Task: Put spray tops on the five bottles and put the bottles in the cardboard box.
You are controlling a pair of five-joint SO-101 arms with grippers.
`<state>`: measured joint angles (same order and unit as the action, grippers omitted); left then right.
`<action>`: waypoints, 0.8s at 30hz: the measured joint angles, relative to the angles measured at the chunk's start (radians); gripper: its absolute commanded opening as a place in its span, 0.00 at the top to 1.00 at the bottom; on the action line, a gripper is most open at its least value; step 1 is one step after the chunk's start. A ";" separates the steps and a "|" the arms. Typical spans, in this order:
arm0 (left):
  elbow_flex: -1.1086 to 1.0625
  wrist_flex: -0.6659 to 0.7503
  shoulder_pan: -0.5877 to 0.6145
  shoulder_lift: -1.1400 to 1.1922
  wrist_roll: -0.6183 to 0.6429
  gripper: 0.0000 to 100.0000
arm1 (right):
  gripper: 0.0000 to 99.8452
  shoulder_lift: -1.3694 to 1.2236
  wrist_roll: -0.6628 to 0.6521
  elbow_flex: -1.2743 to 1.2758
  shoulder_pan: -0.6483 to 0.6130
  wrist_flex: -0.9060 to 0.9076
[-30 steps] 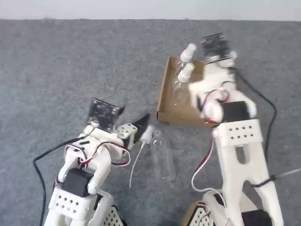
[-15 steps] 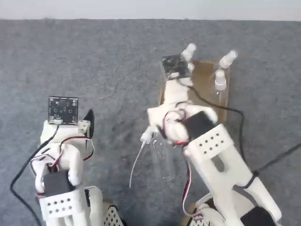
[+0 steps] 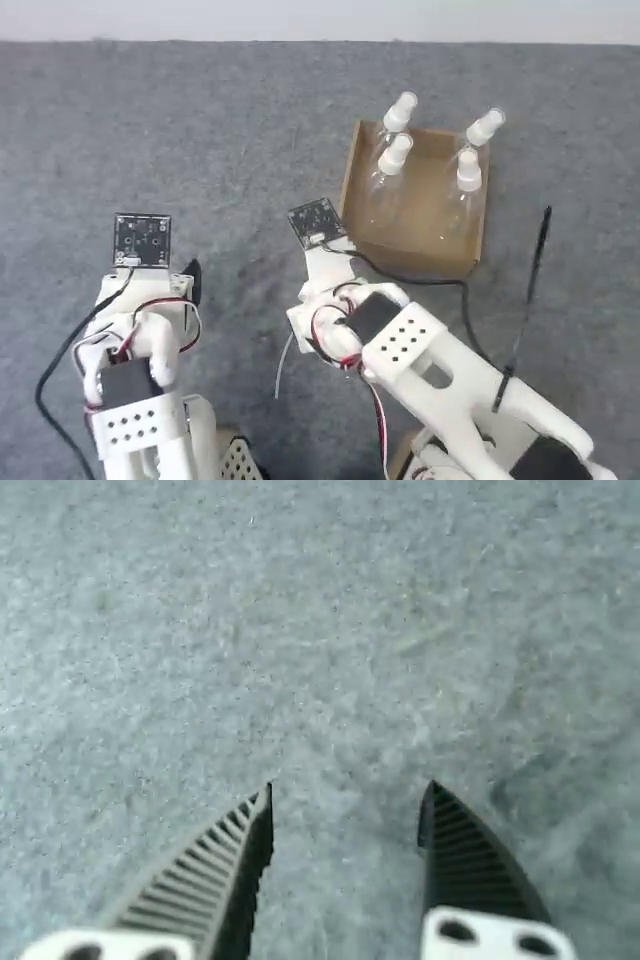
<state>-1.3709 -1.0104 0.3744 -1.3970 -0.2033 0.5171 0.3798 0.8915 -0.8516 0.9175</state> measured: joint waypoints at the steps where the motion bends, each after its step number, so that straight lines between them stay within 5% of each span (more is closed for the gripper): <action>1: 0.000 0.000 0.000 0.000 0.000 0.79 | 0.66 -0.008 0.000 0.009 0.002 -0.014; 8: 0.000 0.000 0.000 0.000 0.000 0.79 | 0.68 -0.183 -0.002 0.021 0.000 -0.068; 15: -0.008 0.000 0.000 0.000 0.000 0.79 | 0.99 -0.226 -0.002 0.021 0.000 -0.068; 24: -0.008 0.000 0.000 0.000 0.000 0.79 | 0.99 -0.140 -0.091 0.021 -0.006 -0.051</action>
<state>-1.3786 -1.0104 0.3744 -1.3970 -0.2033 0.3775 0.2892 0.9129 -0.8577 0.8669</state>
